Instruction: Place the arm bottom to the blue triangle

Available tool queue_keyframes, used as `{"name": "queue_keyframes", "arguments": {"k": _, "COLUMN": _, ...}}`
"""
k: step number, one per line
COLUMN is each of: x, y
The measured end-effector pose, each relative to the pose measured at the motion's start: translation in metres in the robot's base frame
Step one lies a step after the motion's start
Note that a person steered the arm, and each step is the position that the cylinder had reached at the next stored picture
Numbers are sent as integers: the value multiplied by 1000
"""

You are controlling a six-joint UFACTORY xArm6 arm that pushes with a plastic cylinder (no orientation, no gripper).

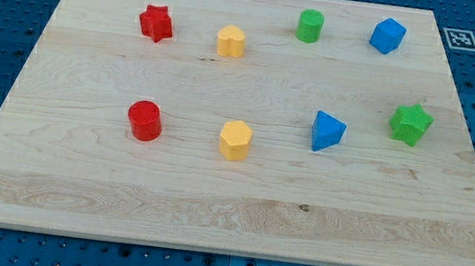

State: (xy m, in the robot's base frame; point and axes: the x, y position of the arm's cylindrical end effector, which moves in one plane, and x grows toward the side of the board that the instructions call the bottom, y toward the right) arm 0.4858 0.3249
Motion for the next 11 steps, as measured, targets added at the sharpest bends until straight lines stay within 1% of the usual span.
{"name": "queue_keyframes", "arguments": {"k": 1, "x": 8, "y": -12}}
{"name": "queue_keyframes", "arguments": {"k": 5, "x": 16, "y": -98}}
{"name": "queue_keyframes", "arguments": {"k": 7, "x": 7, "y": -148}}
{"name": "queue_keyframes", "arguments": {"k": 8, "x": -16, "y": -174}}
{"name": "queue_keyframes", "arguments": {"k": 9, "x": -12, "y": -186}}
{"name": "queue_keyframes", "arguments": {"k": 10, "x": 22, "y": -186}}
{"name": "queue_keyframes", "arguments": {"k": 11, "x": 24, "y": -189}}
